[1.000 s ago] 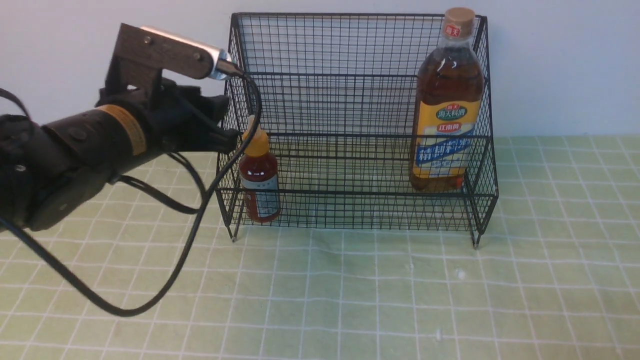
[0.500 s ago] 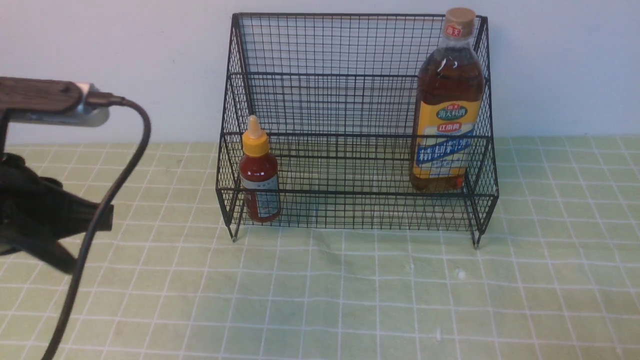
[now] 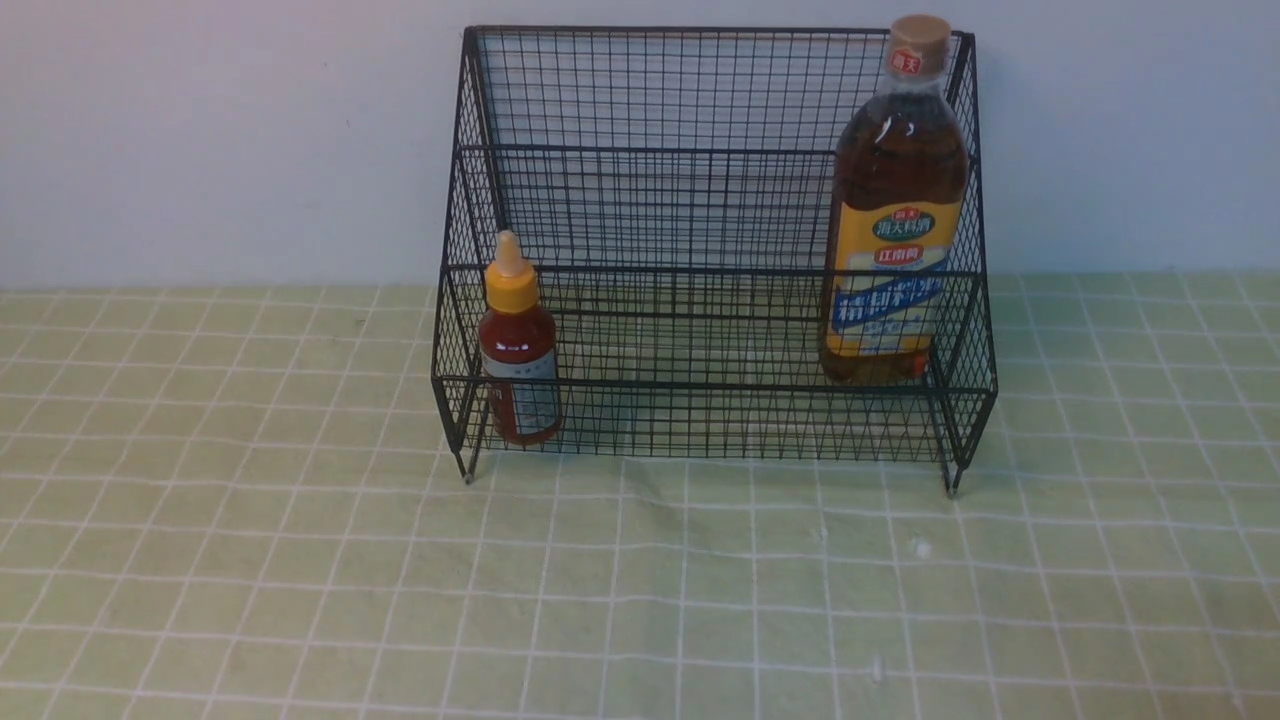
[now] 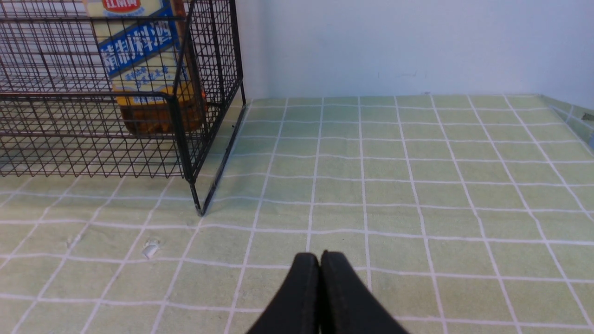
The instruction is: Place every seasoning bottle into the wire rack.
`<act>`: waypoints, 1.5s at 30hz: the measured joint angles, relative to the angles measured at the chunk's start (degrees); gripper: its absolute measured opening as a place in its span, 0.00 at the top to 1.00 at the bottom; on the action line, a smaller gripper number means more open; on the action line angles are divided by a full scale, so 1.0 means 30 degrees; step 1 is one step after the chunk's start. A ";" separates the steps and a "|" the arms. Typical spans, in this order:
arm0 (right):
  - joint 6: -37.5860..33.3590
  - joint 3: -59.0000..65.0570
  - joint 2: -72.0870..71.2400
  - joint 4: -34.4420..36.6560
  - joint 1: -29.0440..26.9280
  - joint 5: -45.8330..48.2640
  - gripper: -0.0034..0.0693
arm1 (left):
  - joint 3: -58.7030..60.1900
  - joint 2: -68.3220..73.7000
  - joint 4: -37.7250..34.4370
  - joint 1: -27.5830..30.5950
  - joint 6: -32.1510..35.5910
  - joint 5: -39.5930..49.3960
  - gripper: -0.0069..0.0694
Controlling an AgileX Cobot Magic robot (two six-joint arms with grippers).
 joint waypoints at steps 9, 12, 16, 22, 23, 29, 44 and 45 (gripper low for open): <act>0.0000 0.0000 0.0000 0.0000 0.0000 0.0000 0.97 | 0.0887 -0.2059 0.0721 0.0038 0.0649 -0.1386 0.90; 0.0000 0.0000 0.0000 0.0000 0.0000 0.0000 0.97 | 0.2473 -0.2888 0.0955 0.0360 0.0671 -0.2825 0.90; 0.0000 0.0000 0.0000 0.0000 0.0000 0.0000 0.97 | 0.7840 -0.5675 0.1066 0.2087 0.0771 -0.6876 0.90; 0.0000 0.0000 0.0000 0.0000 0.0000 0.0000 0.97 | 1.4806 -0.9594 0.1004 0.3621 0.0783 -1.0192 0.90; 0.0000 0.0000 0.0000 0.0000 0.0000 0.0000 0.97 | 1.5979 -1.0207 0.1028 0.3639 0.0783 -1.0418 0.90; 0.0000 0.0000 0.0000 -0.0037 0.0000 0.0000 0.97 | 1.7649 -1.1305 0.1026 0.3639 0.0830 -0.9767 0.90; 0.0000 0.0000 0.0000 -0.0037 0.0000 0.0000 0.97 | 1.7649 -1.1325 0.0917 0.3639 0.0869 -0.9789 0.90; 0.0000 0.0000 0.0000 -0.0037 0.0000 0.0000 0.97 | 1.7649 -1.1325 0.0917 0.3639 0.0869 -0.9789 0.90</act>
